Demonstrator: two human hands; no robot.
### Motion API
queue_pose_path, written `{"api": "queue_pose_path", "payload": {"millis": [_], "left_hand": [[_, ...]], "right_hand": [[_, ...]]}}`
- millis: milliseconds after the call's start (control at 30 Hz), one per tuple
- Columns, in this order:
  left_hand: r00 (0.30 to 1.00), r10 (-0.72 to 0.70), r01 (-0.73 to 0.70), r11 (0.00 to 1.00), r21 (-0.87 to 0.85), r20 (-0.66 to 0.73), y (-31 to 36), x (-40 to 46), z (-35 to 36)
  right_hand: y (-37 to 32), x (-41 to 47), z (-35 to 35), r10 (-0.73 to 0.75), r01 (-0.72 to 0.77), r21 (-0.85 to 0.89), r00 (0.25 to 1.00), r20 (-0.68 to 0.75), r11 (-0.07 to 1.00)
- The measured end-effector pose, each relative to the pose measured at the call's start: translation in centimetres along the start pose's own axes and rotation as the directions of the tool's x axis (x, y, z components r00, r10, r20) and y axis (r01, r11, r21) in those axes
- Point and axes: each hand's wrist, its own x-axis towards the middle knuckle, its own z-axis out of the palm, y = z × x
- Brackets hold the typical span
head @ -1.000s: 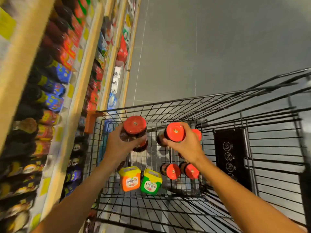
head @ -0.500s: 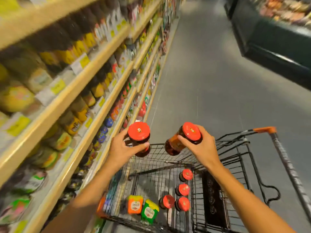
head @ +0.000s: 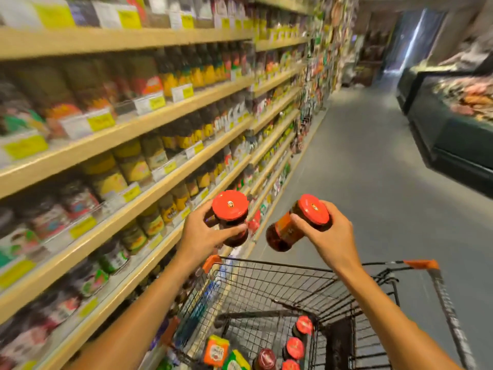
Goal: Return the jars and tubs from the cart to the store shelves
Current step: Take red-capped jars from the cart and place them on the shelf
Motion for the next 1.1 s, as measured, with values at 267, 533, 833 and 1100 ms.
{"api": "queue_pose_path", "payload": {"millis": [267, 533, 833, 1100], "left_hand": [[0.965, -0.077, 0.109, 0.988, 0.114, -0.252, 2.3, -6.3, -6.4], [0.833, -0.142, 0.279, 0.942, 0.184, -0.534, 4.1, -15.2, -13.6], [0.659, -0.061, 0.356, 0.903, 0.240, -0.750, 7.8, -28.1, -21.5], [0.534, 0.032, 0.358, 0.897, 0.261, -0.845, 12.9, -43.4, -27.6]], "right_hand": [[-3.0, -0.6, 5.0, -0.069, 0.040, 0.149, 0.978, 0.195, 0.988], [-6.4, -4.6, 13.4, -0.148, -0.002, 0.297, 0.864, 0.481, 0.955], [-14.4, -13.2, 20.0, -0.319, 0.045, 0.408, 0.703, 0.635, 0.912], [-23.4, -26.0, 22.9, -0.433, 0.049, 0.502, 0.584, 0.686, 0.863]]}}
